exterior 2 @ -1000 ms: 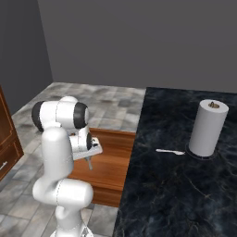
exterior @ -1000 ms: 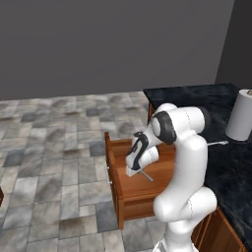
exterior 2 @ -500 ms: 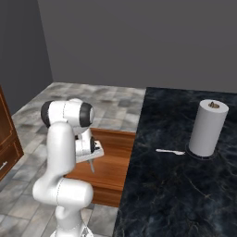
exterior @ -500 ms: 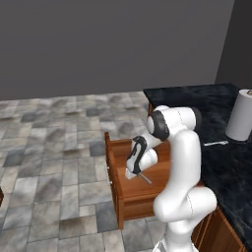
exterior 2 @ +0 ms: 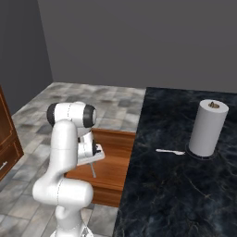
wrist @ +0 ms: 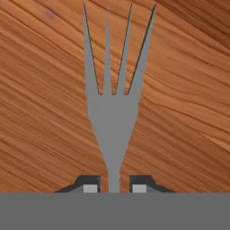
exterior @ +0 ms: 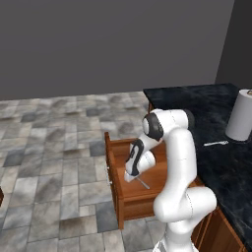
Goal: Organize the utensils by type. Pick up the wooden spoons from the counter and place them in the open cabinet. Then pick up the metallic utensils from the counter and place them in the open drawer.
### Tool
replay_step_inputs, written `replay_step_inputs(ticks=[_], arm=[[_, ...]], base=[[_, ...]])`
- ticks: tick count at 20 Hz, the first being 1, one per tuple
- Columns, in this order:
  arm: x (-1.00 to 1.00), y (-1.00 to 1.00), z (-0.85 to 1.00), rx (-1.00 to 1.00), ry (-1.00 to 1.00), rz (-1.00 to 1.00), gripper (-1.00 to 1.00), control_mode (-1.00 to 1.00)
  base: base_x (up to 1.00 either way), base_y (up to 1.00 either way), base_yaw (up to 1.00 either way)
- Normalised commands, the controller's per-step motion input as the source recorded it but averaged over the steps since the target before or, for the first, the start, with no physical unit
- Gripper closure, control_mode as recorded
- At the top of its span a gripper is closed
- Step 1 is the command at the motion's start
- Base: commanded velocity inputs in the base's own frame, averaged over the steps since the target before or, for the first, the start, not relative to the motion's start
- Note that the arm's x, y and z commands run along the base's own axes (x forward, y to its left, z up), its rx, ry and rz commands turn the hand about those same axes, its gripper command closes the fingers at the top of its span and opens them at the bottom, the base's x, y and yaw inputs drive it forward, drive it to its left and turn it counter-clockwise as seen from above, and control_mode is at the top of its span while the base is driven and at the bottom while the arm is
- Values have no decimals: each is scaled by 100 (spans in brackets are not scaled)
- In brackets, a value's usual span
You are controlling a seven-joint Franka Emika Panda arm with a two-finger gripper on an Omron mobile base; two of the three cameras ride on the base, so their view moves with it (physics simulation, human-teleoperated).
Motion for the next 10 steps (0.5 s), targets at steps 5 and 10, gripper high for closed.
replay_step_inputs(ticks=[5, 10], arm=[[4, -10, 32, 0, 10, 0, -100, -100], [0, -9, 37, 0, 11, 0, -100, -100]], base=[[0, 0, 0], [0, 0, 0]])
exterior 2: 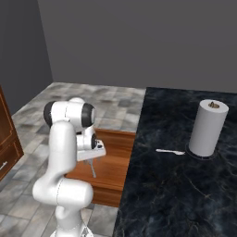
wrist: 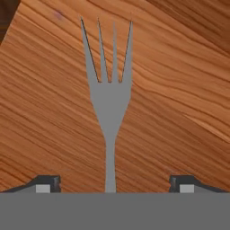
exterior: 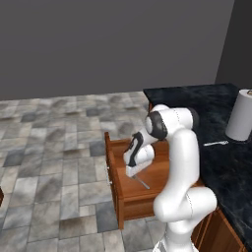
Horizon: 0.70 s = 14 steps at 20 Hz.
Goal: Organize the utensils by type. Pick up the wooden spoons from the counter and place them in the open cabinet. Then pick up the metallic utensils from the counter and place them in the open drawer.
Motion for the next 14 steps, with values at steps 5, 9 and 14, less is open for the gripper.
replay_step_inputs(ticks=[5, 9, 14], arm=[[0, -13, 59, 0, 8, 0, -100, -100], [7, -35, 57, 0, 10, 0, -100, -100], [5, -40, 59, 0, 2, 0, -100, -100]], base=[[0, 0, 0], [0, 0, 0], [0, 0, 0]])
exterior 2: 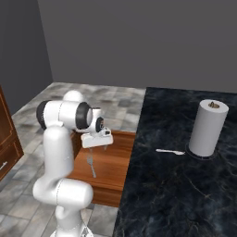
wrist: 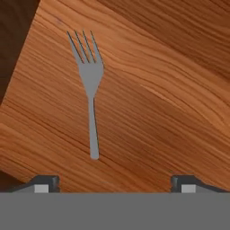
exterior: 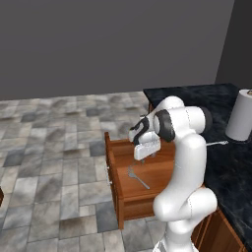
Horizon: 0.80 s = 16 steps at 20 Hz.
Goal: Organize the utensils by type. Pick up the wooden spoons from the counter and place them in the open cabinet. Then pick up the metallic utensils from the counter and place them in the open drawer.
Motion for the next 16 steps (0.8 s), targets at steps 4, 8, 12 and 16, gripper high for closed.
replay_step_inputs(ticks=[4, 8, 12, 16], arm=[[-3, -41, 58, 0, -1, 0, -100, -100], [-1, -43, 58, 0, -1, -2, -100, -100], [1, -48, 44, -1, 0, -23, -100, -100], [6, -52, 34, -3, 0, -47, -100, -100]], base=[[0, 0, 0], [0, 0, 0], [0, 0, 0], [0, 0, 0]])
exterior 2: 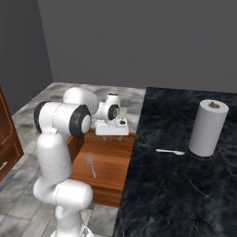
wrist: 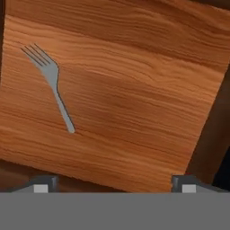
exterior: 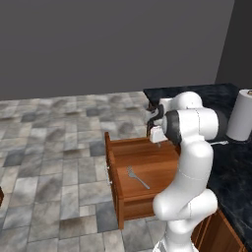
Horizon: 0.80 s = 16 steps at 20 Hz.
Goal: Organize the utensils by type. Pick up the wooden spoons from the counter and place them in the open cabinet. Then pick up the metallic utensils from the counter and place them in the open drawer.
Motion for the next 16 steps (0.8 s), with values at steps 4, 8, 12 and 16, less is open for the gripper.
replay_step_inputs(ticks=[4, 8, 12, 16], arm=[[8, -57, 29, -1, 1, -56, -100, -100], [12, -48, 25, -7, 3, -65, -100, -100], [14, -51, 20, -7, 9, -67, -100, -100], [7, -51, 3, -14, 3, -59, -100, -100]], base=[[0, 0, 0], [0, 0, 0], [0, 0, 0], [0, 0, 0]])
